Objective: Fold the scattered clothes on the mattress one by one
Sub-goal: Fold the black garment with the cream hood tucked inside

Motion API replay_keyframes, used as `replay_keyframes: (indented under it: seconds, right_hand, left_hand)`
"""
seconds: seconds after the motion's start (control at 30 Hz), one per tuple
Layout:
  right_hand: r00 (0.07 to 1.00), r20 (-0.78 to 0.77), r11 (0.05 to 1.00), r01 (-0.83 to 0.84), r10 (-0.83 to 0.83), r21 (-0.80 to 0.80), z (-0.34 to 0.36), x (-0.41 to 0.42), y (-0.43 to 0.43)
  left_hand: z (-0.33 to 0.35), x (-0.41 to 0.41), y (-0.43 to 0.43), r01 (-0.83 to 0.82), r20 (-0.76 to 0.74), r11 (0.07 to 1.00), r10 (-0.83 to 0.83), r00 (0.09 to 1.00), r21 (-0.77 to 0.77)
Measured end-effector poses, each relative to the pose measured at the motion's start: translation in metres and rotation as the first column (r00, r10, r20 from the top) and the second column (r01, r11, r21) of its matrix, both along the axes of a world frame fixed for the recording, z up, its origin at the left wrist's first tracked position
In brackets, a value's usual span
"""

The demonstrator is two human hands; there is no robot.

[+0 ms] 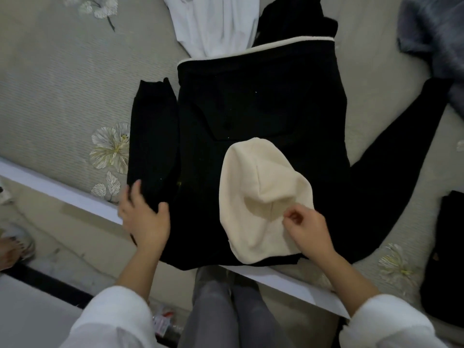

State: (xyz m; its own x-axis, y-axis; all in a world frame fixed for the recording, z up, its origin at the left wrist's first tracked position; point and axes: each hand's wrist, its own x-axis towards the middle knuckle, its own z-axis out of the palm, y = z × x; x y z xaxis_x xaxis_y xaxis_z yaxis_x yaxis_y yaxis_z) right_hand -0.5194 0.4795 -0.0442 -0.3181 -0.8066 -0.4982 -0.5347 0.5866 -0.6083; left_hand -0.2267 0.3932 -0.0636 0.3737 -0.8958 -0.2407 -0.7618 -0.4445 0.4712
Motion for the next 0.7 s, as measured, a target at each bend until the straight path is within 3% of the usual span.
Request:
replay_keyframes:
  seconds: [0.07, 0.17, 0.37, 0.47, 0.6, 0.7]
  right_hand:
    - [0.989, -0.007, 0.984, 0.144, -0.145, -0.105, 0.012, -0.016, -0.011]
    - [0.979, -0.025, 0.965, 0.195, -0.202, -0.174, 0.026, -0.04, -0.043]
    - [0.964, -0.059, 0.954, 0.246, -0.26, -0.171, 0.002, -0.082, -0.143]
    - [0.955, -0.14, 0.957, 0.238, -0.262, -0.164, -0.019, -0.104, -0.19]
    - [0.873, -0.301, 0.91, 0.304, -0.384, -0.28, -0.038, -0.134, -0.246]
    - [0.847, -0.267, 0.882, 0.401, -0.46, -0.25, -0.042, -0.15, -0.28]
  left_hand:
    - [0.001, -0.015, -0.012, 0.202, 0.02, 0.978, -0.203, 0.979, 0.048]
    - [0.0, -0.038, -0.035, 0.29, -0.054, 0.951, -0.286, 0.957, 0.106]
    - [-0.012, -0.08, -0.123, 0.27, -0.23, 0.96, -0.246, 0.942, 0.077]
    - [-0.033, -0.084, -0.178, 0.298, -0.175, 0.952, -0.282, 0.943, 0.068]
    - [-0.052, -0.081, -0.241, 0.253, -0.122, 0.967, -0.246, 0.962, 0.043]
    - [-0.056, -0.088, -0.275, 0.241, -0.118, 0.97, -0.239, 0.964, 0.002]
